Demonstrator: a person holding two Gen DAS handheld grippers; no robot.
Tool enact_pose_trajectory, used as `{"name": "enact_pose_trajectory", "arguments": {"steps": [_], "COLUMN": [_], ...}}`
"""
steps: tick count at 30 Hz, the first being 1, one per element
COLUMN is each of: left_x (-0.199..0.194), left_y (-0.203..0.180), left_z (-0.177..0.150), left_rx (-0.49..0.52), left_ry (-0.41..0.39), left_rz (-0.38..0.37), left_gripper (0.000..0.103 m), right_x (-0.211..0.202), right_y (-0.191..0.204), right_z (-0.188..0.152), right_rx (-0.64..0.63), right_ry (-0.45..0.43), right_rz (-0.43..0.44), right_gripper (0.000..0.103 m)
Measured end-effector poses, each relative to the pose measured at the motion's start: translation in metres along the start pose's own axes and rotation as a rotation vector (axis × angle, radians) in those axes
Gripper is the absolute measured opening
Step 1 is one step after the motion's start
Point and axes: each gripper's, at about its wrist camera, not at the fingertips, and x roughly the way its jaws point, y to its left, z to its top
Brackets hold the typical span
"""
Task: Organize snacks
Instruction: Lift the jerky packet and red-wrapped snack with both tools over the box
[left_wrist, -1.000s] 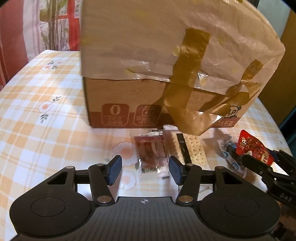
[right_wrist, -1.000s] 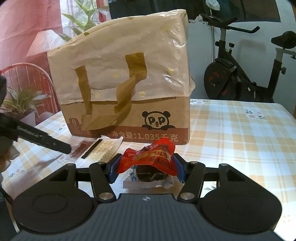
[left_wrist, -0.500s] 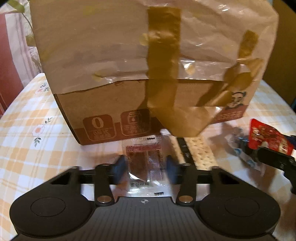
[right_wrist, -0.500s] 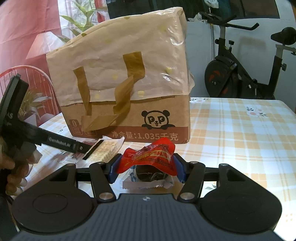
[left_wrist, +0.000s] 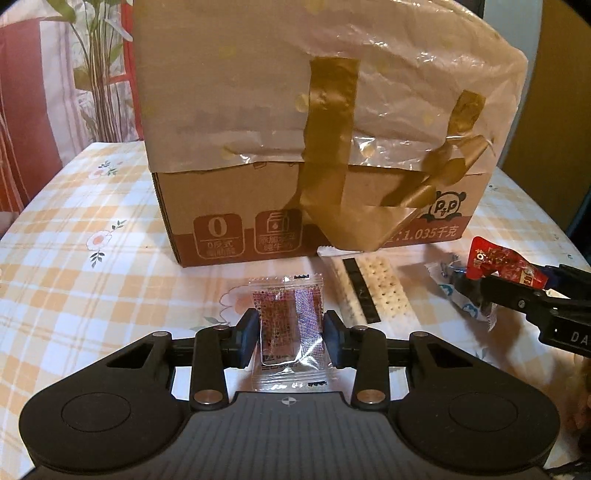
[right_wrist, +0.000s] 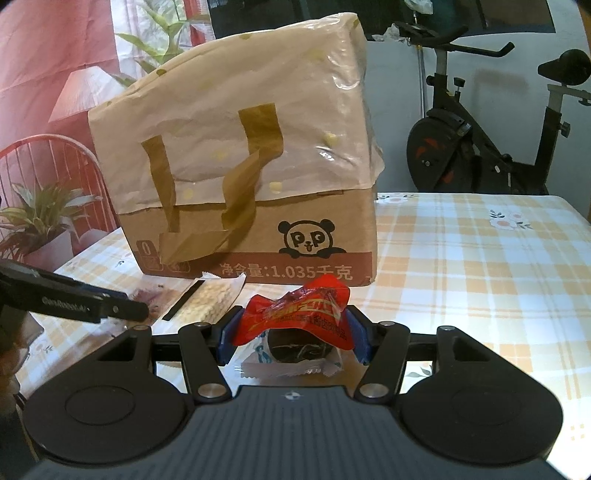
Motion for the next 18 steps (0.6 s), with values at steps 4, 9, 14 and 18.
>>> {"name": "enact_pose_trajectory", "arguments": {"steps": [4, 9, 14, 18], "left_x": [-0.006, -0.023, -0.048, -0.071], "left_y": [0.008, 0.018, 0.025, 0.027], "left_z": [0.002, 0.01, 0.022, 0.034], "left_rx": [-0.004, -0.027, -0.035, -0.036], "left_ry": [-0.016, -0.063, -0.122, -0.217], "left_rz": [-0.001, 0.002, 0.009, -0.004], "left_gripper": [0.04, 0.04, 0.04, 0.04], "right_x": [-0.001, -0.007, -0.017, -0.029], "right_y": [-0.002, 0.0, 0.0, 0.002], "right_z": [0.0, 0.0, 0.003, 0.016], "right_rx": [0.014, 0.001, 0.008, 0.006], "right_ry": [-0.008, -0.025, -0.052, -0.088], "right_rz": [-0.007, -0.018, -0.034, -0.035], "right_gripper": [0.061, 0.061, 0.061, 0.061]}}
